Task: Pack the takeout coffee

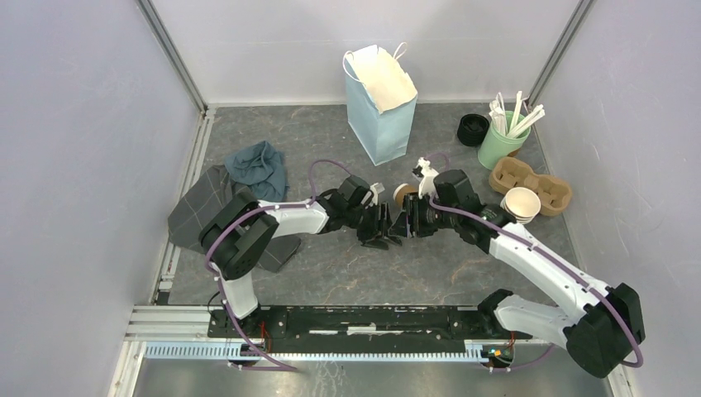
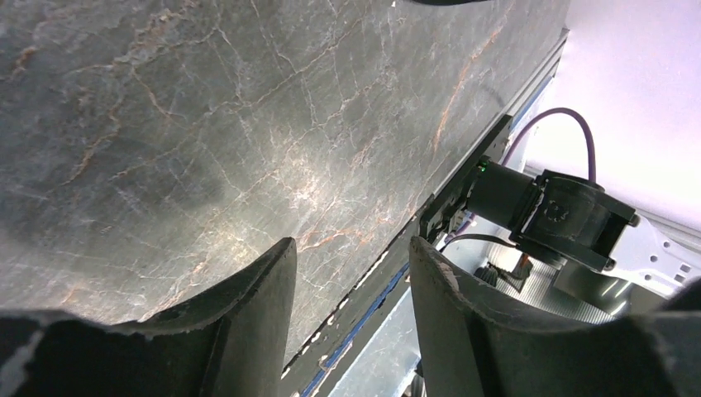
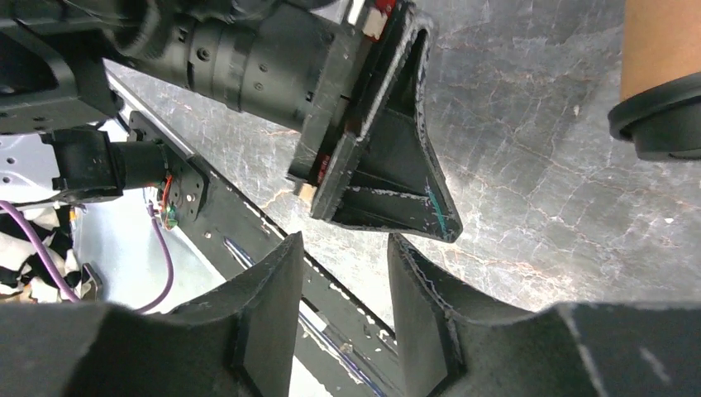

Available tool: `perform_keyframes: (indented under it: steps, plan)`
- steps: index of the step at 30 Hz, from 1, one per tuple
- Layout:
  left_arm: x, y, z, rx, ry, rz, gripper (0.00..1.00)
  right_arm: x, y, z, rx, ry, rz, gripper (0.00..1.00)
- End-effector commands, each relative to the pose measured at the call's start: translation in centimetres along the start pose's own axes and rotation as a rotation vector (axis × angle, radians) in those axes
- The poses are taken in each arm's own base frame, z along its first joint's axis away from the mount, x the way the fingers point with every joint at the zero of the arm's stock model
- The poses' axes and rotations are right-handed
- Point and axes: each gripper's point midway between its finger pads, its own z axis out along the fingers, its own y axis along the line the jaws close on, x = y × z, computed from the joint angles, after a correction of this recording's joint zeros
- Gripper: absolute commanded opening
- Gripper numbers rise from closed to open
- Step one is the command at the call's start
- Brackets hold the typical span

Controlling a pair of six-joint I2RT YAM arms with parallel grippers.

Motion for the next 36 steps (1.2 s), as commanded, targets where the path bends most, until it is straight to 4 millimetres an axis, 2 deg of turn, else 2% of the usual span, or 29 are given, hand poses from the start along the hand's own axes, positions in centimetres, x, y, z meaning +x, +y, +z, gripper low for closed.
perform_keyframes:
  steps: [1, 3, 5, 8, 10, 13, 17, 20, 22, 25, 27, 31, 36]
  plan:
    - [-1.5, -0.6, -0.7, -0.009, -0.056, 0.073, 0.61, -4.8, 1.8, -1.7, 0.027, -0.097, -0.111, 0.50]
    - [-1.5, -0.3, -1.4, -0.040, -0.067, 0.091, 0.63, -5.9, 0.3, -2.5, 0.141, -0.097, -0.149, 0.54]
    - [-1.7, -0.6, -2.1, -0.051, -0.085, 0.120, 0.68, -6.7, -2.2, -3.4, 0.261, -0.084, -0.176, 0.59]
    - [-2.7, -1.5, -3.4, -0.066, -0.137, 0.188, 0.84, -8.5, -6.7, -5.0, 0.354, -0.144, -0.135, 0.75]
    - [-4.1, -2.9, -4.1, -0.060, -0.184, 0.242, 0.93, -9.0, -9.1, -5.0, 0.352, -0.168, -0.106, 0.83]
    - [-6.8, -4.2, -4.5, -0.090, -0.240, 0.301, 0.99, -9.5, -11.6, -4.4, 0.315, -0.190, -0.042, 0.91]
    - [-11.1, -4.9, -4.0, -0.144, -0.297, 0.309, 1.00, -9.6, -14.6, -3.3, 0.250, -0.229, 0.082, 0.98]
    - [-14.2, -5.3, -3.8, -0.163, -0.337, 0.296, 1.00, -10.1, -15.8, -2.1, 0.199, -0.263, 0.156, 0.98]
    - [-15.3, -5.3, -3.5, -0.173, -0.340, 0.290, 1.00, -10.8, -16.5, -1.4, 0.203, -0.266, 0.193, 0.98]
    - [-15.4, -5.9, -3.4, -0.154, -0.326, 0.302, 0.98, -12.1, -17.7, -0.7, 0.241, -0.302, 0.239, 0.98]
    - [-14.9, -5.8, -3.5, -0.150, -0.314, 0.305, 0.98, -13.1, -19.3, -0.6, 0.316, -0.326, 0.239, 0.97]
    - [-13.2, -4.7, -4.0, -0.165, -0.276, 0.306, 0.97, -15.0, -21.8, 0.0, 0.407, -0.337, 0.176, 0.84]
    - [-10.9, -3.7, -5.2, -0.182, -0.244, 0.308, 0.97, -17.9, -23.6, 0.1, 0.478, -0.334, 0.058, 0.80]
